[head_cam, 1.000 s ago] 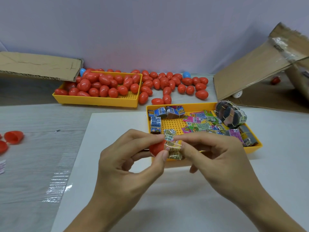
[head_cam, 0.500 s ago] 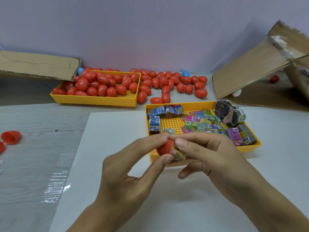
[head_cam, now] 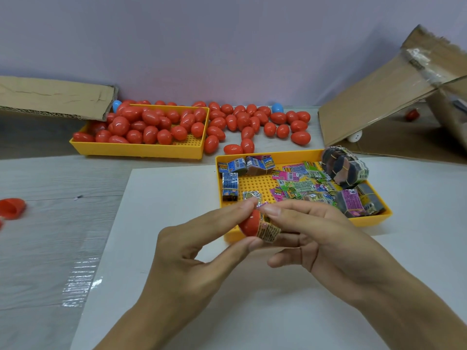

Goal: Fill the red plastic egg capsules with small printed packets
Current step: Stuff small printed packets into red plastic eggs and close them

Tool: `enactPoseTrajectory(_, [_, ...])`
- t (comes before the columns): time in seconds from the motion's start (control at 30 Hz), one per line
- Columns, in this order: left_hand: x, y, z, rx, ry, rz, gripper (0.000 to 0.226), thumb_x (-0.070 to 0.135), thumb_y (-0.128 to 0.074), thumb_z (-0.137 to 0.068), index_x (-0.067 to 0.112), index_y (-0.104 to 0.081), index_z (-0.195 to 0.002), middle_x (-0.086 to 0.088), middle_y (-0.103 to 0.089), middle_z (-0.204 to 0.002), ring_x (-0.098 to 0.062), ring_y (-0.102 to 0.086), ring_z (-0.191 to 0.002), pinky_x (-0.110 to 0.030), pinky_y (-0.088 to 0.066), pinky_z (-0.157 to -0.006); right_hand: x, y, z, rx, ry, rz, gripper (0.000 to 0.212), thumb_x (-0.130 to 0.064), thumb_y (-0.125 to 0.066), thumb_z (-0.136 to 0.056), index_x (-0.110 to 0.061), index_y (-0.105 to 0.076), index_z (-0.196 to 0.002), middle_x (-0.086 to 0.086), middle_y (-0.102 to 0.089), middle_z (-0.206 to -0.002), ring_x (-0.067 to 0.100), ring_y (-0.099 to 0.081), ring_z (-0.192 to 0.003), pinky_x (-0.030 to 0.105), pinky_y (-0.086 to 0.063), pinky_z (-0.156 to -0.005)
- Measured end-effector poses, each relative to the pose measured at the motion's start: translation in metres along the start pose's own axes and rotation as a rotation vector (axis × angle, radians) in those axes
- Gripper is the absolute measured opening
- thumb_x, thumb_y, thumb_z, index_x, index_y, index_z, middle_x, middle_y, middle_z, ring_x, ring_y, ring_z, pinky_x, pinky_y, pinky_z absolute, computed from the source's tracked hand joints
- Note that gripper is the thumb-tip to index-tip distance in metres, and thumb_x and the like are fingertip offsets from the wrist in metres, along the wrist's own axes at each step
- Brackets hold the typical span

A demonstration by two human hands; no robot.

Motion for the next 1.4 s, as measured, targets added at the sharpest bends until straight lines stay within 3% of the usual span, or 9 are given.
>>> enactPoseTrajectory(0.43, [0.004,-0.007,0.000,-0.021,-0.050,-0.097,0.041,0.015,-0.076,-0.083,0.008,-0.064,-0.121,0.002,-0.067,-0.124,-0.007,-0.064,-0.117,-0.024,-0.051,-0.098,0.004,0.004,-0.001,0.036,-0.010,-0.064,0.041,-0.022,-0.078,-0.064,0.002,-0.074,-0.097,0.018,-0.074,-0.088,0.024,-0.073,-0.074,0.025,-0.055,-0.047])
enactPoseTrajectory(0.6, [-0.012,-0.002,0.002,0.028,0.190,0.170,0.040,0.026,-0.068,-0.083,0.017,-0.069,-0.122,0.000,-0.072,-0.118,-0.021,-0.068,-0.110,-0.030,-0.056,-0.089,-0.022,0.011,0.005,0.166,0.299,0.159,0.034,-0.026,-0.082,-0.060,-0.010,-0.076,-0.090,0.012,-0.076,-0.086,0.022,-0.073,-0.077,0.027,-0.057,-0.055])
enactPoseTrajectory(0.7, [-0.019,0.001,0.002,0.087,0.347,0.236,0.031,0.041,-0.065,-0.081,0.030,-0.076,-0.108,-0.001,-0.074,-0.099,-0.024,-0.073,-0.084,-0.025,-0.059,-0.069,-0.040,0.002,0.021,0.217,0.613,0.397,0.041,-0.019,-0.086,-0.068,-0.021,-0.070,-0.105,-0.002,-0.076,-0.102,0.015,-0.072,-0.097,0.028,-0.059,-0.074])
enactPoseTrajectory(0.77, [-0.026,-0.007,0.002,0.026,0.448,0.340,0.031,0.044,-0.064,-0.080,0.023,-0.078,-0.098,-0.007,-0.075,-0.091,-0.023,-0.073,-0.075,-0.027,-0.059,-0.064,-0.041,-0.009,0.029,0.185,0.744,0.525,0.052,-0.012,-0.082,-0.073,-0.025,-0.063,-0.120,-0.007,-0.072,-0.113,0.014,-0.069,-0.107,0.026,-0.057,-0.081])
enactPoseTrajectory(1.0, [-0.033,-0.006,0.003,0.026,0.471,0.459,0.029,0.028,-0.080,-0.067,0.016,-0.077,-0.093,-0.013,-0.076,-0.092,-0.023,-0.074,-0.084,-0.027,-0.058,-0.072,-0.034,-0.022,0.027,0.024,0.732,0.591,0.073,-0.002,-0.076,-0.076,-0.025,-0.046,-0.139,-0.013,-0.059,-0.136,0.010,-0.059,-0.123,0.027,-0.051,-0.096])
enactPoseTrajectory(1.1, [-0.027,0.003,-0.002,0.056,0.361,0.452,0.034,0.019,-0.084,-0.065,0.021,-0.076,-0.097,-0.008,-0.075,-0.099,-0.022,-0.072,-0.095,-0.024,-0.057,-0.078,-0.029,-0.014,0.017,0.030,0.590,0.471,0.056,-0.011,-0.073,-0.077,-0.030,-0.058,-0.127,-0.015,-0.064,-0.125,0.008,-0.060,-0.119,0.025,-0.053,-0.088])
enactPoseTrajectory(1.23, [-0.016,0.002,-0.007,-0.003,0.231,0.425,0.033,0.007,-0.078,-0.070,0.019,-0.075,-0.100,-0.005,-0.066,-0.107,-0.027,-0.068,-0.104,-0.028,-0.055,-0.085,-0.025,-0.003,0.010,0.094,0.450,0.344,0.029,-0.036,-0.074,-0.078,-0.022,-0.074,-0.104,0.001,-0.074,-0.090,0.016,-0.071,-0.079,0.026,-0.056,-0.056])
enactPoseTrajectory(1.3, [-0.012,-0.001,-0.007,-0.046,0.191,0.387,0.033,0.006,-0.075,-0.074,0.018,-0.073,-0.104,-0.005,-0.064,-0.110,-0.030,-0.065,-0.109,-0.030,-0.054,-0.087,-0.024,-0.006,0.009,0.075,0.453,0.369,0.020,-0.033,-0.070,-0.082,-0.018,-0.076,-0.094,0.006,-0.074,-0.076,0.020,-0.071,-0.066,0.028,-0.054,-0.049])
enactPoseTrajectory(1.4, [-0.014,-0.003,-0.004,-0.053,0.233,0.360,0.041,0.011,-0.072,-0.076,0.023,-0.069,-0.115,-0.005,-0.068,-0.111,-0.027,-0.066,-0.109,-0.028,-0.055,-0.087,-0.026,-0.005,0.012,0.101,0.507,0.388,0.016,-0.025,-0.074,-0.078,-0.020,-0.077,-0.092,0.006,-0.075,-0.078,0.021,-0.072,-0.067,0.027,-0.055,-0.050])
Point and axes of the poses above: each hand's wrist, its own z-axis away from the middle knuckle, its own y-axis out of the back of the hand, x = y × z, the point moved 9 cm from there along -z, towards the middle knuckle
